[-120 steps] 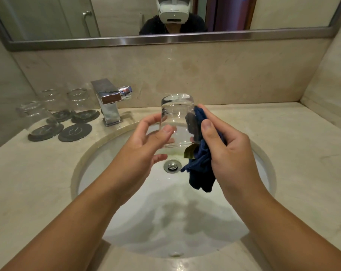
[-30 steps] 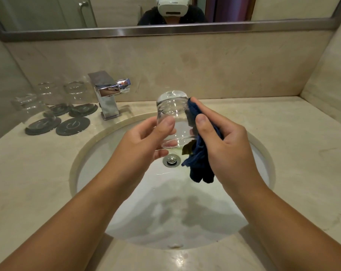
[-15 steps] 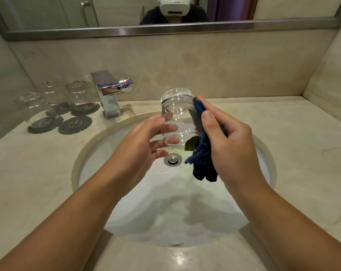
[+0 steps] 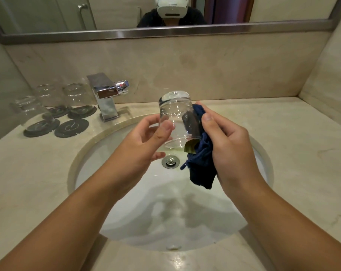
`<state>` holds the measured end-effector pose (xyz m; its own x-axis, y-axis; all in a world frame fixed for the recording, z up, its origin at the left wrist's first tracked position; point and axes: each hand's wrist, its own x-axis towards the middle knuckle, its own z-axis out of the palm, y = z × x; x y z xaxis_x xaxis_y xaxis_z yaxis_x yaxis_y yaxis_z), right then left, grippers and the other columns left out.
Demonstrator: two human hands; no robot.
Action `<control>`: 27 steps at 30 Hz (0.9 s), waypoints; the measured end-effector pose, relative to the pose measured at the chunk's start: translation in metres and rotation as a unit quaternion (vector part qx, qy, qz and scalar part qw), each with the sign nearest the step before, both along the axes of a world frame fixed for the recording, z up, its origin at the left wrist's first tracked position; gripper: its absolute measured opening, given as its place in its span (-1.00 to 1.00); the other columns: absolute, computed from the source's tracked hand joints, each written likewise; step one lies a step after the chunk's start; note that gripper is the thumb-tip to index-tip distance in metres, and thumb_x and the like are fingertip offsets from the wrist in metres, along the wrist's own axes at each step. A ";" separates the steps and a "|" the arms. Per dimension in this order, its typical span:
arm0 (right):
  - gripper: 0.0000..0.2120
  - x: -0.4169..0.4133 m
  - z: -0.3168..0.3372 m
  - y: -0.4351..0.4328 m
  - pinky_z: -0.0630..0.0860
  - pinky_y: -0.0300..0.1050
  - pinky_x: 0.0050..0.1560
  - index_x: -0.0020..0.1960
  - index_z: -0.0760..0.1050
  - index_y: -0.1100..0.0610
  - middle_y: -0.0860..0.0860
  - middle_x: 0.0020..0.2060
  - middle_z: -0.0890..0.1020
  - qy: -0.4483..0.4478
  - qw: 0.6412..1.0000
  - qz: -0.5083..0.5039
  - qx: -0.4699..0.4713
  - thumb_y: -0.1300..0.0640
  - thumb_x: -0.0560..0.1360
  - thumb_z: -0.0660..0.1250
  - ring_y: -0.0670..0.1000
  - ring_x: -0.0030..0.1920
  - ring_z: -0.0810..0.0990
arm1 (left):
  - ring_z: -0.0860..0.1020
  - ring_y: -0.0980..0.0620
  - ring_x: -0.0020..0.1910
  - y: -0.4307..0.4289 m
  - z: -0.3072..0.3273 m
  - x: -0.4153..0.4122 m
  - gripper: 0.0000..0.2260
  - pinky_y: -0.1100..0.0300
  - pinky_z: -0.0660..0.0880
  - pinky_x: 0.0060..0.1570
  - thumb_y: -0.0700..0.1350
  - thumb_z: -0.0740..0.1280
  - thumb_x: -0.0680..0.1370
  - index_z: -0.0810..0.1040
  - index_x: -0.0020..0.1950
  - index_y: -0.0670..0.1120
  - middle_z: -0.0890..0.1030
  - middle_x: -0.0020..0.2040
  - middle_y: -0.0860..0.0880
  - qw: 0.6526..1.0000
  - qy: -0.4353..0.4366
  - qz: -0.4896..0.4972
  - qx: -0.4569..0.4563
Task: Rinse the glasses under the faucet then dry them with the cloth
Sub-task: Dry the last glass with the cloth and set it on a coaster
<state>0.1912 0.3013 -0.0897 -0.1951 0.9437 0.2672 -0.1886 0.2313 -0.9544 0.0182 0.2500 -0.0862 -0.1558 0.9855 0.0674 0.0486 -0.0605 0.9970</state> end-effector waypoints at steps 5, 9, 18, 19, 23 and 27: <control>-0.70 0.004 0.009 -0.013 0.59 -0.21 -0.41 0.30 0.66 -0.20 0.18 -0.28 0.66 -0.048 0.997 0.013 0.061 0.13 0.71 0.32 -0.01 -0.40 0.69 | 0.64 0.13 0.07 0.000 0.000 0.002 -0.75 0.11 0.51 0.06 0.17 0.41 0.49 0.74 0.13 0.21 0.72 0.08 0.16 1.000 -0.012 0.018 0.002; -0.71 0.002 0.006 -0.010 0.59 -0.17 -0.40 0.30 0.67 -0.21 0.16 -0.30 0.63 -0.039 0.998 0.020 0.045 0.10 0.70 0.32 0.10 -0.33 0.69 | 0.68 0.21 0.09 -0.006 0.004 0.004 -0.83 0.11 0.55 0.10 0.21 0.48 0.48 0.73 0.07 0.35 0.74 0.09 0.20 0.998 0.051 0.026 0.040; -0.76 0.002 0.001 0.003 0.67 0.03 0.06 0.28 0.71 -0.06 0.01 0.11 0.78 0.028 0.998 0.041 -0.042 0.09 0.70 0.32 0.05 0.06 0.74 | 0.72 0.05 0.20 -0.002 0.005 0.000 -0.48 0.01 0.60 0.22 0.27 0.50 0.44 0.54 0.34 0.12 0.76 0.18 0.08 0.999 -0.005 0.046 0.013; -0.76 0.003 0.001 0.001 0.69 -0.03 -0.05 0.27 0.71 -0.10 0.06 0.09 0.77 0.012 0.999 0.028 -0.020 0.10 0.71 0.32 0.04 0.00 0.75 | 0.71 0.11 0.19 -0.002 0.005 0.000 -0.47 0.05 0.58 0.19 0.33 0.49 0.45 0.57 0.35 0.15 0.75 0.18 0.13 0.999 0.013 0.050 0.006; -0.70 0.003 0.006 -0.010 0.67 -0.17 -0.29 0.31 0.64 -0.22 0.19 -0.14 0.72 -0.056 0.996 0.010 0.063 0.11 0.71 0.31 0.00 -0.31 0.67 | 0.71 0.12 0.16 -0.004 0.005 0.005 -0.54 0.11 0.59 0.10 0.28 0.52 0.50 0.62 0.34 0.14 0.74 0.17 0.11 0.998 0.023 0.058 0.001; -0.69 0.001 0.006 -0.010 0.64 -0.23 -0.29 0.30 0.63 -0.25 0.23 -0.04 0.72 -0.047 0.997 0.010 0.057 0.11 0.71 0.30 -0.04 -0.26 0.71 | 0.71 0.14 0.15 -0.006 0.006 0.010 -0.53 0.16 0.56 0.10 0.25 0.55 0.38 0.67 0.24 0.14 0.76 0.11 0.11 0.993 0.070 0.085 0.037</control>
<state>0.1920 0.2909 -0.0836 -0.2436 0.9037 0.3522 -0.1054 0.3363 -0.9358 0.0286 0.2439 -0.0802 -0.3028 0.9376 0.1711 0.2023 -0.1122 0.9729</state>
